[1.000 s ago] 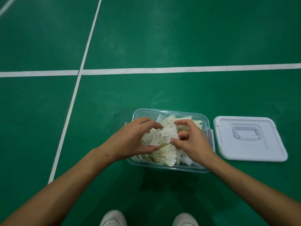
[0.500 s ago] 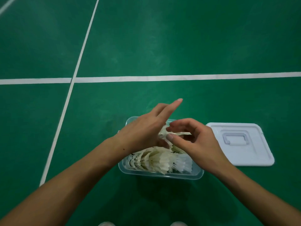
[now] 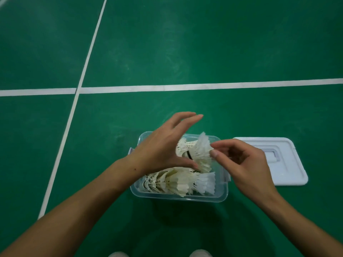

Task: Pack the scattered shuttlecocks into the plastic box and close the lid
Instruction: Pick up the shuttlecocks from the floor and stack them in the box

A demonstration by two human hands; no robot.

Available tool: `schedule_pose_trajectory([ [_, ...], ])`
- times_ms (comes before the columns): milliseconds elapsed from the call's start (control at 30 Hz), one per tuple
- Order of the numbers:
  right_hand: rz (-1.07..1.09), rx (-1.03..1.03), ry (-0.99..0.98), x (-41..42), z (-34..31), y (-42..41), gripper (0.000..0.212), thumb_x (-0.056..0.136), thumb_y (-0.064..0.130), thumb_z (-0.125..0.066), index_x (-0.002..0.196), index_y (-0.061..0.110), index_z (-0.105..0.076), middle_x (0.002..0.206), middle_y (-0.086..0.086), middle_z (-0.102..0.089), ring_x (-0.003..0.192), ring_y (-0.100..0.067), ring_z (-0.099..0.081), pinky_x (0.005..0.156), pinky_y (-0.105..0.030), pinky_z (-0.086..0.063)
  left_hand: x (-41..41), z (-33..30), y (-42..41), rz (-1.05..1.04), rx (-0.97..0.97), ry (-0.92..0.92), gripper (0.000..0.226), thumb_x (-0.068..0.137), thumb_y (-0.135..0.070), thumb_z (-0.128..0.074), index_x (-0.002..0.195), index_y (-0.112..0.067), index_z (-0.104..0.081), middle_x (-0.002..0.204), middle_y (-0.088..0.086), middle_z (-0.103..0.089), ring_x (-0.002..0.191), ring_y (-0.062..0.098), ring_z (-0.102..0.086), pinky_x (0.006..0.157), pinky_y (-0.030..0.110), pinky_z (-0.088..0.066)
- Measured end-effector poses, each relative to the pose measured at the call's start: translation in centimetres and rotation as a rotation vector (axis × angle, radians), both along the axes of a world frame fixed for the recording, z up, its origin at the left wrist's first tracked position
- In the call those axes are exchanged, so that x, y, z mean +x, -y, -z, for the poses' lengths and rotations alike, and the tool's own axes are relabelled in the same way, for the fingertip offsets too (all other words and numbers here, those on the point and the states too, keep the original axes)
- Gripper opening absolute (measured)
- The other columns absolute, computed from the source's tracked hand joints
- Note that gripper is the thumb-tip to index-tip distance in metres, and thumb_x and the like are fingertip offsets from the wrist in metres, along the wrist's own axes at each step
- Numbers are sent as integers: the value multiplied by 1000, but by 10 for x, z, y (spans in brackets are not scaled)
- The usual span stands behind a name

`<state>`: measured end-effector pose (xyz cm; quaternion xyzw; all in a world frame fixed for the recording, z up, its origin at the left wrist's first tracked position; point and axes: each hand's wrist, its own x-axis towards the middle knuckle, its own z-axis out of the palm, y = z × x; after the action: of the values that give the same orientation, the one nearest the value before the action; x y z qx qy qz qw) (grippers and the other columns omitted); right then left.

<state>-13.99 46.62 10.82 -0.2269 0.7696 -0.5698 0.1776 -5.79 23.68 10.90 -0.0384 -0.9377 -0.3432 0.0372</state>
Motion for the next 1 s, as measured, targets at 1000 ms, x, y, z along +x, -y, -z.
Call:
schedule_pose_trajectory([
  [1000,-330,523,177,2,71,24,21,102,1,-56,82,-3,-63,74,-12,-64,67,-26,-61,74,-52,-59,27,56,7,83,-205,230,91,68,-88,-69,142,-37,-56,145,-18,-56,131,9,-50,108,37,-46],
])
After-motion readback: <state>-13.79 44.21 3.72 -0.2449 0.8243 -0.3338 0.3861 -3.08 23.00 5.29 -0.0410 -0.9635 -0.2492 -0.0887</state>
